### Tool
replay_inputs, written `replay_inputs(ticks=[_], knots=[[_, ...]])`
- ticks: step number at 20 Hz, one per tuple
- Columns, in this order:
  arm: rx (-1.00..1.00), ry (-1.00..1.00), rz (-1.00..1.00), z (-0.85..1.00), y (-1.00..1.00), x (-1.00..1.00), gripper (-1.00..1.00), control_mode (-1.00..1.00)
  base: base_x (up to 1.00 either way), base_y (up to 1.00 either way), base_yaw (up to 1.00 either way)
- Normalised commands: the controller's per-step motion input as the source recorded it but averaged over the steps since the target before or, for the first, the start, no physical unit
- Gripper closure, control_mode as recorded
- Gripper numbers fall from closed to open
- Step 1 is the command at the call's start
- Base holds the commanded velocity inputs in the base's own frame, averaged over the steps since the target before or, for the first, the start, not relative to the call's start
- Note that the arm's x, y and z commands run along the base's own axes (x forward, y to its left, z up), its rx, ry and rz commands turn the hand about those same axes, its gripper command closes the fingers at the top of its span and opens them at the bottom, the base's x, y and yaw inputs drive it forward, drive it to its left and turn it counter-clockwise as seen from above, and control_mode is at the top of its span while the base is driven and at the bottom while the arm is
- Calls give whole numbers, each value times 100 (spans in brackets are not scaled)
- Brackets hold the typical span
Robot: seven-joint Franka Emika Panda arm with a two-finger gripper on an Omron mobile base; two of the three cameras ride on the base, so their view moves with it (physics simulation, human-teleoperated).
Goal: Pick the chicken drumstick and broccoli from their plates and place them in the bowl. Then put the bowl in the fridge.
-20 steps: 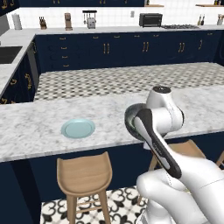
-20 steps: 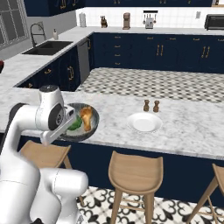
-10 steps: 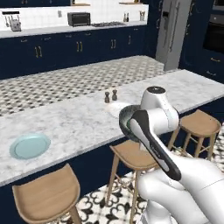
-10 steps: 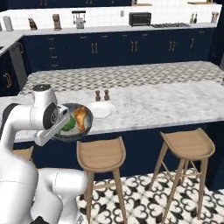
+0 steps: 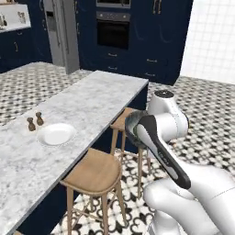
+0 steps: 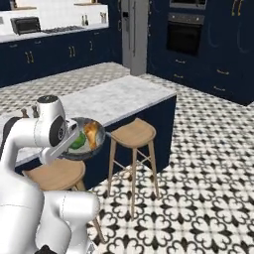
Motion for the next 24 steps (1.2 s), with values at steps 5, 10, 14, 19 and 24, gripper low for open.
replay_inputs(ticks=[5,10,14,19,24], knots=[[0,0,0,0,0,0,100,100,52,-15,-67],[0,0,0,0,0,0,100,100,100,-41,-9],[0,0,0,0,0,0,100,100,100,-36,0],[0,0,0,0,0,0,100,100,100,-49,0],[0,0,0,0,0,0,100,100,100,-39,2]])
